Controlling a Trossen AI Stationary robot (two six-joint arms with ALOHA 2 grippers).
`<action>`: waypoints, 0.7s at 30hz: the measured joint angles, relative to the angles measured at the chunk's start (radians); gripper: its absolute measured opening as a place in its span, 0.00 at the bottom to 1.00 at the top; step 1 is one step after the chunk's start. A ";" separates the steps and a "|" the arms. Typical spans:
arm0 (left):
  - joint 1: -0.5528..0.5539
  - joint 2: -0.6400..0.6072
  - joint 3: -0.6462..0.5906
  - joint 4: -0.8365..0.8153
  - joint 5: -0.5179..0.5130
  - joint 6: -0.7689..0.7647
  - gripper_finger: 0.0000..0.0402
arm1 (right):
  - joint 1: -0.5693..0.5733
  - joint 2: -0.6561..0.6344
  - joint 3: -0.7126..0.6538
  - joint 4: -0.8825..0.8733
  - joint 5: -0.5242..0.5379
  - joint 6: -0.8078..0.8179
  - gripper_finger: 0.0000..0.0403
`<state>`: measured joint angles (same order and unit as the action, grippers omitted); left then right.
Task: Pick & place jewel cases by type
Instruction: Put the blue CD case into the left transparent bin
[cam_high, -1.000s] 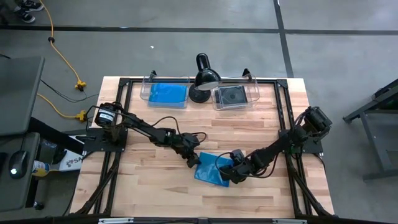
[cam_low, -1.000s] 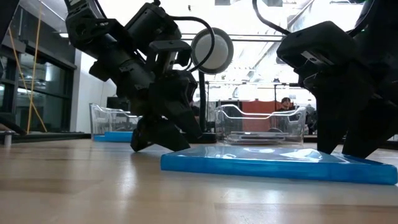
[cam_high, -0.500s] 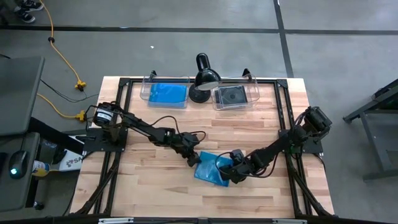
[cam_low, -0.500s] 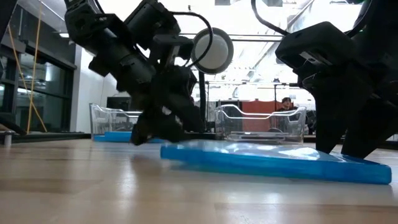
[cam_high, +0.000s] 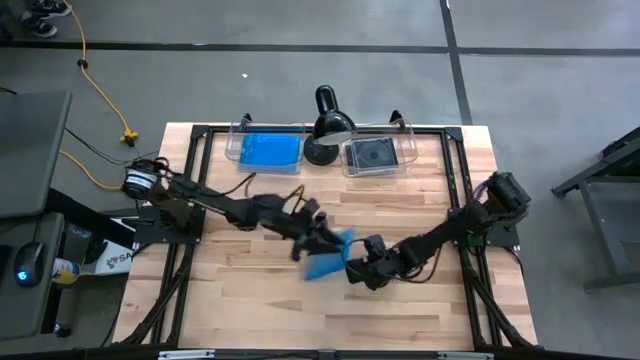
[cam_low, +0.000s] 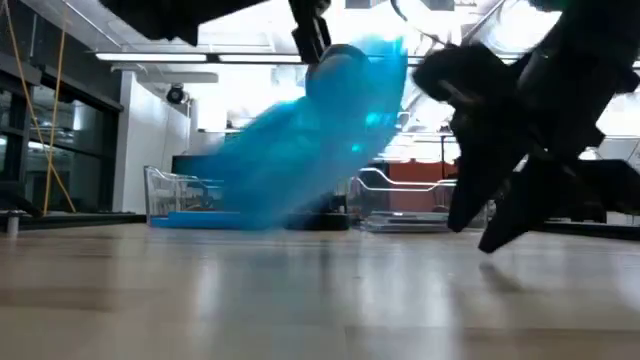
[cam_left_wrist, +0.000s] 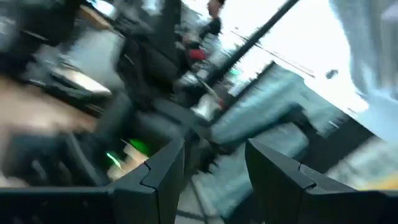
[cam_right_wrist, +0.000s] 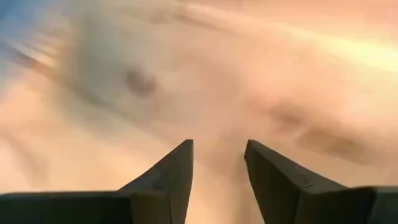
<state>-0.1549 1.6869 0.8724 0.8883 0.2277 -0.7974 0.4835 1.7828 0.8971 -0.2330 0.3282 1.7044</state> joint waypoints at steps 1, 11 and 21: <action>-0.001 0.006 0.002 0.021 0.017 0.008 0.41 | 0.001 -0.002 -0.004 0.003 0.028 -0.015 0.36; 0.003 0.023 0.083 -0.201 0.047 0.102 0.41 | -0.019 0.002 -0.004 0.039 -0.008 -0.042 0.36; 0.030 -0.107 0.083 -0.486 -0.041 0.261 0.41 | -0.014 0.001 -0.005 0.059 -0.018 -0.076 0.36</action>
<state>-0.1249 1.5795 0.9557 0.4028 0.1867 -0.5367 0.4698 1.7836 0.8925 -0.1738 0.3107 1.6287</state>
